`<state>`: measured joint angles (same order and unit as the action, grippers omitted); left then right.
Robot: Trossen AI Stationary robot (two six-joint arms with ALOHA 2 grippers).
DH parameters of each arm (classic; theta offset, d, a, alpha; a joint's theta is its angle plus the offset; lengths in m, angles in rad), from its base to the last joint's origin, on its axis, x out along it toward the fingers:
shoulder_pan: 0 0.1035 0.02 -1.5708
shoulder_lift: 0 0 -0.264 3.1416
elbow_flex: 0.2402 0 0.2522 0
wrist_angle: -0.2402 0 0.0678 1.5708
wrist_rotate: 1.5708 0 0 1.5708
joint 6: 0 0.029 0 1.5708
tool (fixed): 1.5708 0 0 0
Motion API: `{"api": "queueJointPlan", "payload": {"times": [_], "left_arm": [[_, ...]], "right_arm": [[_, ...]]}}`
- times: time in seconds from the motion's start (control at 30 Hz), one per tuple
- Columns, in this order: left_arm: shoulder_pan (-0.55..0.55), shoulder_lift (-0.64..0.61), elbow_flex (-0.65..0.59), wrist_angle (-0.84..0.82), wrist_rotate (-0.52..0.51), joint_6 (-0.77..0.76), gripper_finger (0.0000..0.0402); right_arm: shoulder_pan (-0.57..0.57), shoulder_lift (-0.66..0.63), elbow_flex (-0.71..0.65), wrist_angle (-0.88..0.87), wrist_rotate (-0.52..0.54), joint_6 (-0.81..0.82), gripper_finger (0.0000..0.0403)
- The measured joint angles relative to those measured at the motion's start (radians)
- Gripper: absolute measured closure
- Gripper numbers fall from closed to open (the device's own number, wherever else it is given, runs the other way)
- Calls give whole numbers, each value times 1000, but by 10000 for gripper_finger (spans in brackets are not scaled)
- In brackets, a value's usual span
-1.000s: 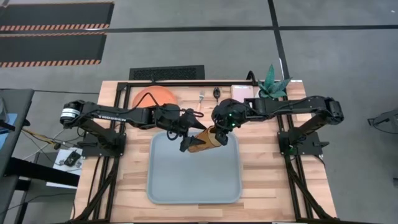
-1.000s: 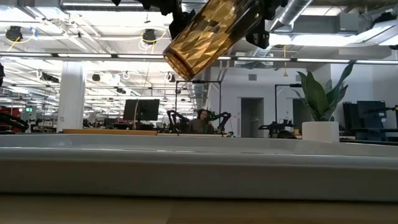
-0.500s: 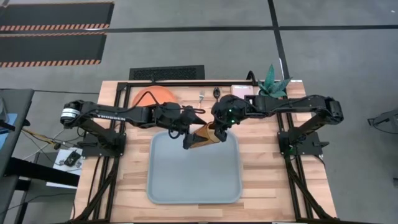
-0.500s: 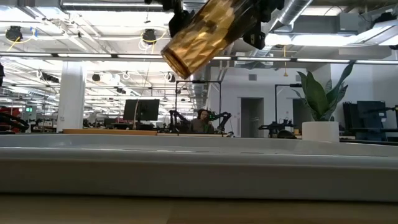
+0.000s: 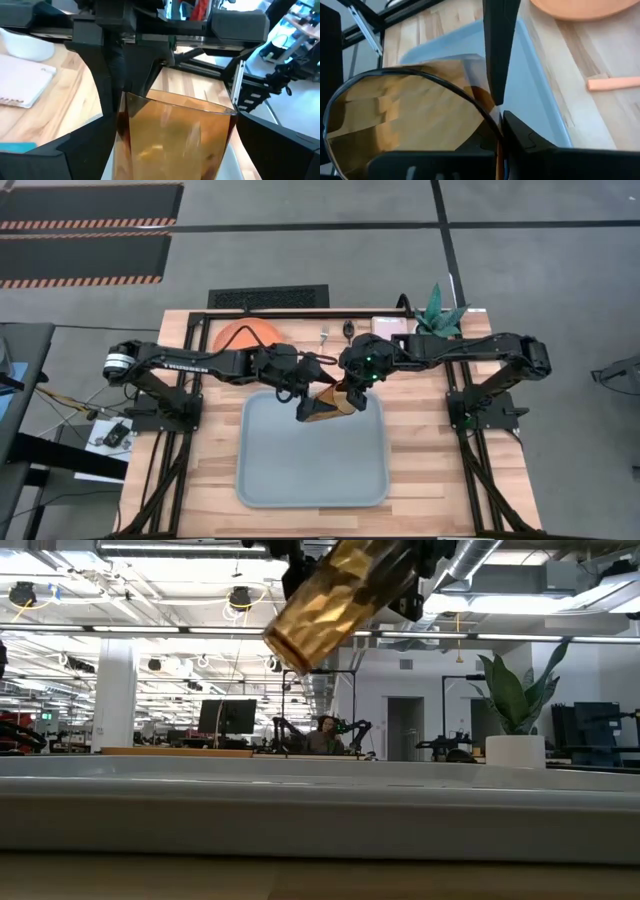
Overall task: Pick and place plate/cup/fork/spoon on tray
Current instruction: Put the brown cup on the gray tray
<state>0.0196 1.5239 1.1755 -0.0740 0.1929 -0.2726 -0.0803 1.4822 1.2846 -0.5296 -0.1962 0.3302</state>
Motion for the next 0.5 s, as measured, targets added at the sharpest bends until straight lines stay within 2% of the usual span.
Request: {"api": "queueJointPlan", "payload": {"times": [0.17, 0.5], "left_arm": [[1, 24, -1, 29, 42, 10, 14], [-5, 25, -2, 36, 45, 22, 14]], "right_arm": [[-4, 0, 0, -30, -6, -8, 378], [-16, 0, 0, -9, -32, -26, 373]]}}
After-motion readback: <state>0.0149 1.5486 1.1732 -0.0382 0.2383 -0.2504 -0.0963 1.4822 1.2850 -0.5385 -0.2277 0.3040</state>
